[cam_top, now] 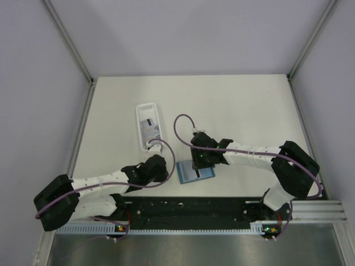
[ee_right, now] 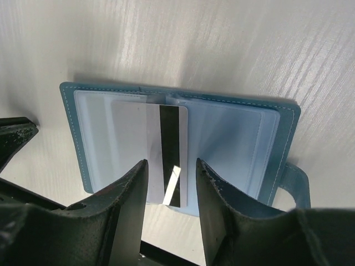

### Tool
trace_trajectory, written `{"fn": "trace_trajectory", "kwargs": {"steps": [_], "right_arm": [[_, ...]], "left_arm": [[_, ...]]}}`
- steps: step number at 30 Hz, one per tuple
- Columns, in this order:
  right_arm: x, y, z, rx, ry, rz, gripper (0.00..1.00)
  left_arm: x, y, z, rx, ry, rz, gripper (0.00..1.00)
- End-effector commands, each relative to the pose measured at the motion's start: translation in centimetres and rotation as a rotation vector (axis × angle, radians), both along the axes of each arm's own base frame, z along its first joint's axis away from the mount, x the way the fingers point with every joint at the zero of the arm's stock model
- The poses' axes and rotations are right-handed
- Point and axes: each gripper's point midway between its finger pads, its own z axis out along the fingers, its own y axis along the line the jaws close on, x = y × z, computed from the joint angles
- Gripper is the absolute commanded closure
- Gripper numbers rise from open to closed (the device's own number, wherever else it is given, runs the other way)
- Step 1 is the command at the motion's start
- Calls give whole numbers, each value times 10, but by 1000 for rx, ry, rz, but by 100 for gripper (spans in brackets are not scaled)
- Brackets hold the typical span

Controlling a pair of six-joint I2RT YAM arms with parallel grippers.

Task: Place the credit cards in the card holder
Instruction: Insert the credit card into the card holder.

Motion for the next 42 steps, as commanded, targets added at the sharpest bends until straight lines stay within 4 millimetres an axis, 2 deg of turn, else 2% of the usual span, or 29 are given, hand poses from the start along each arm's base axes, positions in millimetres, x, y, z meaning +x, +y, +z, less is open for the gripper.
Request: {"fn": "trace_trajectory", "kwargs": {"steps": [1, 9, 15, 22, 25, 30, 34, 38, 42], "right_arm": [[6, 16, 4, 24, -25, 22, 60], [5, 16, -7, 12, -8, 19, 61], [2, 26, -9, 64, 8, 50, 64], [-3, 30, -15, 81, 32, 66, 75], [-3, 31, -14, 87, 30, 66, 80], [-1, 28, -7, 99, 6, 54, 78], [7, 18, 11, 104, -69, 7, 75], [11, 3, 15, 45, -95, -31, 76], [10, -7, 10, -4, -90, -48, 85]], "left_arm": [[2, -8, 5, -10, 0, -21, 100], [3, -12, 5, -10, 7, -31, 100], [3, -14, 5, -10, 8, -38, 100], [3, -13, 3, -8, 13, -36, 100], [2, -12, 2, -5, 12, -37, 100], [2, -7, 5, 4, 8, -22, 100], [6, 1, 17, 13, -24, 14, 100], [13, 8, 43, 5, -85, 46, 100], [22, 5, 75, -25, -158, 45, 100]]}}
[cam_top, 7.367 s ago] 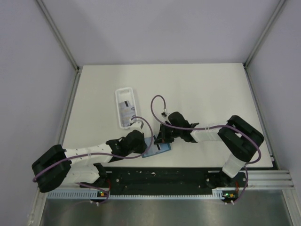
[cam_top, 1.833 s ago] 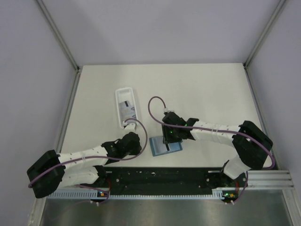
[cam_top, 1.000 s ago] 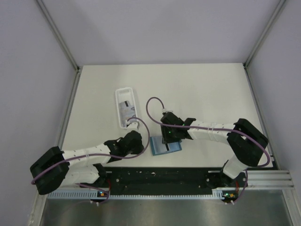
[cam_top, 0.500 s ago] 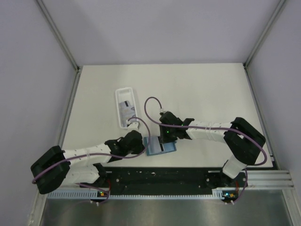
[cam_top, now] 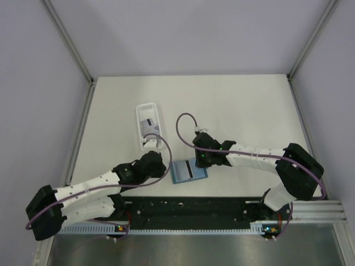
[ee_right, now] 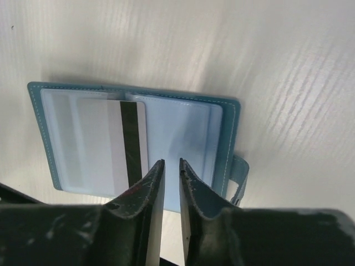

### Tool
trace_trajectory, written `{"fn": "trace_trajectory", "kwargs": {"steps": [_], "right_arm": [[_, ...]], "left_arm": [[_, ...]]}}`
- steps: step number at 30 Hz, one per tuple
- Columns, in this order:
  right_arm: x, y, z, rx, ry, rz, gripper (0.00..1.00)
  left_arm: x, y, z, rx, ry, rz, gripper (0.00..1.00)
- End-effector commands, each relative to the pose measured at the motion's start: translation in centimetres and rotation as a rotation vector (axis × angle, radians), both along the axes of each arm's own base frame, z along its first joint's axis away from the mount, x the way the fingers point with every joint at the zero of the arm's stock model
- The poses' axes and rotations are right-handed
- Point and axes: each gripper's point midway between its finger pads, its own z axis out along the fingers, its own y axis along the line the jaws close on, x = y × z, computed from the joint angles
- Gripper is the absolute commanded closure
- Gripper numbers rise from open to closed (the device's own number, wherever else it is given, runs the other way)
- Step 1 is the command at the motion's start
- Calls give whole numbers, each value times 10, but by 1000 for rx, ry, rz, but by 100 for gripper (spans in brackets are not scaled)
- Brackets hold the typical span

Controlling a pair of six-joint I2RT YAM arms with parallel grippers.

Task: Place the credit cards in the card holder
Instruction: Insert the credit card into the card holder, then pick up the storage box at the center of the board.

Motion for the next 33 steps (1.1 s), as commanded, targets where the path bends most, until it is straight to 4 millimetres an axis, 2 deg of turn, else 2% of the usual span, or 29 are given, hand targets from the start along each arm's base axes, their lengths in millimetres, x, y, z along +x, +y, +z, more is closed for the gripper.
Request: {"fn": "trace_trajectory", "kwargs": {"steps": [1, 5, 8, 13, 15, 18, 25, 33], "right_arm": [[3, -10, 4, -51, -30, -40, 88], [3, -15, -5, -67, -1, -65, 100], [1, -18, -13, -79, 21, -74, 100], [-1, -22, -18, -80, 43, -88, 100], [-2, -23, -19, -74, 51, -89, 100], [-2, -21, -20, -63, 58, -87, 100], [-5, -21, -24, -50, 77, -86, 100], [-5, -21, -25, -42, 83, -86, 100]], "left_arm": [[20, -7, 51, -43, -126, 9, 100], [26, -30, 73, -101, -175, -74, 100], [25, -56, 78, -165, -167, -152, 100], [25, -90, 70, -252, -162, -245, 100], [23, -99, 61, -269, -142, -269, 100], [21, -112, 57, -298, -128, -298, 100], [20, -131, 45, -299, -94, -319, 100], [18, -137, 11, -237, 5, -289, 100]]}}
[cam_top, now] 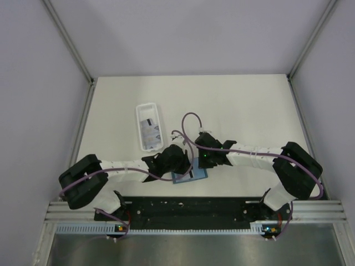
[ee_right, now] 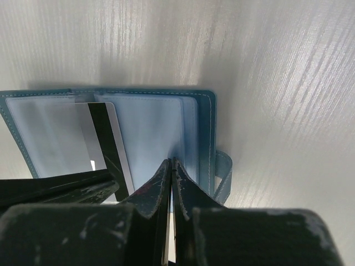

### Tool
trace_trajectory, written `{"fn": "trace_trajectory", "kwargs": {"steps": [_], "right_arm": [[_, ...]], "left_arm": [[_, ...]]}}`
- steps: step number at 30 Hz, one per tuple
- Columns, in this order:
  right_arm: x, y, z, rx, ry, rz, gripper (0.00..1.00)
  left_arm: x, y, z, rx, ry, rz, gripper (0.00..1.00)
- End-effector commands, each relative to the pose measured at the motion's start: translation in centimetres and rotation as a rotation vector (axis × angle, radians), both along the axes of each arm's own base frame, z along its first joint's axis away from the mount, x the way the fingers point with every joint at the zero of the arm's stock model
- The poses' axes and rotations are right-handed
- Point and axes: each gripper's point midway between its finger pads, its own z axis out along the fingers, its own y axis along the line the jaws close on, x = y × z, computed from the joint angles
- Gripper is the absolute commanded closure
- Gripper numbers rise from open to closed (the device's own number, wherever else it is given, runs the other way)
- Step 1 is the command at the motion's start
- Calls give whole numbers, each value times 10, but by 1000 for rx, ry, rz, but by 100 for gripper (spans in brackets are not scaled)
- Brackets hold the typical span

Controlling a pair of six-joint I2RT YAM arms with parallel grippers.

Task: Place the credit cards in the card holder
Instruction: Pick up the storage box at the center of the board.

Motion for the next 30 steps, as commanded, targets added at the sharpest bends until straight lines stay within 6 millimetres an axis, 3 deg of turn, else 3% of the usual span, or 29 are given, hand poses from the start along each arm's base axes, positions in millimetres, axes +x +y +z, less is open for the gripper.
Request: {"fn": "trace_trajectory", "kwargs": {"steps": [1, 10, 19, 26, 30], "right_arm": [[-4, -6, -10, -21, 18, 5, 100], [-5, -5, -11, -18, 22, 15, 100], [-6, -7, -12, -23, 24, 16, 100], [-6, -9, -14, -30, 23, 12, 100], [-6, -11, -14, -32, 22, 6, 100]], "left_arm": [[3, -20, 7, -47, 9, -11, 100], [3, -26, 3, -31, 14, -14, 100], [-1, -11, -18, 67, 70, 21, 100], [-6, 7, -30, 153, 100, 43, 100], [-10, 32, -35, 241, 103, 79, 100]]}}
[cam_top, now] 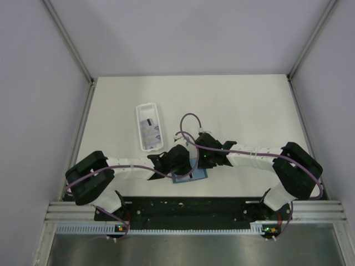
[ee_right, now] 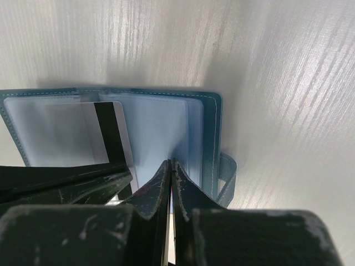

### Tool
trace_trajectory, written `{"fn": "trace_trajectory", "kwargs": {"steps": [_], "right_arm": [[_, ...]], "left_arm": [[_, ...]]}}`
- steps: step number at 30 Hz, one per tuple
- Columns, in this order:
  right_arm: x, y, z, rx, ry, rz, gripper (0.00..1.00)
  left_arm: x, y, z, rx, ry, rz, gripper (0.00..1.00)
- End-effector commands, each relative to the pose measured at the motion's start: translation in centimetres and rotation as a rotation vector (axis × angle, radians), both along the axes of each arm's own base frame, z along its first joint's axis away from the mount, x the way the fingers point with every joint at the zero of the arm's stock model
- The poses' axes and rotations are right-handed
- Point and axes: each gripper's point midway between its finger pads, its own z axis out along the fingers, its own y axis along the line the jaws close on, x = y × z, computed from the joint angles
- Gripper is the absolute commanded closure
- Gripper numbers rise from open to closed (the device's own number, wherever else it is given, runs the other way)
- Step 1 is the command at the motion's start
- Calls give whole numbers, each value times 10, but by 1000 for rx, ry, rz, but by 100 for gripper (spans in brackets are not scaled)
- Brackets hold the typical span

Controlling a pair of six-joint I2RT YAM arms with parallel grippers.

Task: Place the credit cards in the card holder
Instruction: Pick up the storage box at the center of the board.

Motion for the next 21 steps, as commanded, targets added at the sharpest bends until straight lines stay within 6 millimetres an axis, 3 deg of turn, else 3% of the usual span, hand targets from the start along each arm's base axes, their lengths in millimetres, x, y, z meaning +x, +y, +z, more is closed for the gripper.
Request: {"fn": "trace_trajectory", "kwargs": {"steps": [1, 7, 10, 21], "right_arm": [[-5, -14, -15, -53, 20, -3, 100], [-5, -15, -15, -51, 19, -6, 100], [-5, -15, -15, -52, 19, -5, 100], [-5, -13, -15, -47, 22, -5, 100]], "left_arm": [[-5, 40, -12, 167, 6, 47, 100], [-4, 65, -6, 231, -31, 92, 100], [-2, 66, 2, 222, -48, 98, 100], [10, 11, 64, -47, -172, -16, 100]]}}
